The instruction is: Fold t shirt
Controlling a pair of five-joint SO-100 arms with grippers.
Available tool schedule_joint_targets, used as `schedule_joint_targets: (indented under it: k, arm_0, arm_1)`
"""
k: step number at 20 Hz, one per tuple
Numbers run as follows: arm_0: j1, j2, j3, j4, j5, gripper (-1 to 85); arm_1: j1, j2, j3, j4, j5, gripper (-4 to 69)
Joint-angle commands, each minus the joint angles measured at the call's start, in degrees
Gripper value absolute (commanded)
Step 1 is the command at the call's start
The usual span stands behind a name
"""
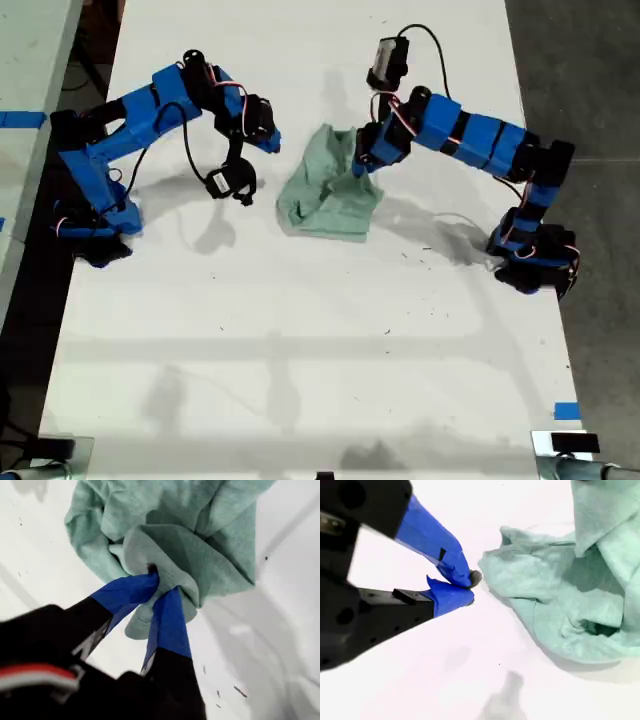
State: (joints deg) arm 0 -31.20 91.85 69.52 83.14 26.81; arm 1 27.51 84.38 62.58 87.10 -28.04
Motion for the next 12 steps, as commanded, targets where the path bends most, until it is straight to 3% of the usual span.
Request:
schedule_joint_targets:
  k: [1, 3, 5, 6, 12]
  arm_0:
    - [-3.16, -0.35, -4.22, -0.79, 2.64, -0.3]
    - [-4.57, -3.08, -4.75, -1.58, 4.66, 0.1]
    - [-5.01, -6.50, -4.75, -1.85, 5.63, 15.3]
    - [-5.19, -7.82, -4.75, -1.85, 5.63, 18.5]
    - [-7.29, -7.03, -4.48, -1.14, 5.54, 17.6]
  arm_1:
    - [3.96, 5.10, -3.60, -0.35, -2.81, 0.9]
    - [6.06, 4.13, -3.25, -1.32, -4.04, 1.1]
    - [6.77, 3.16, -2.55, -1.49, -4.31, 27.0]
    - [6.94, 3.34, -2.02, -1.23, -4.13, 30.0]
    - [11.95, 7.82, -1.85, 4.48, -5.27, 31.5]
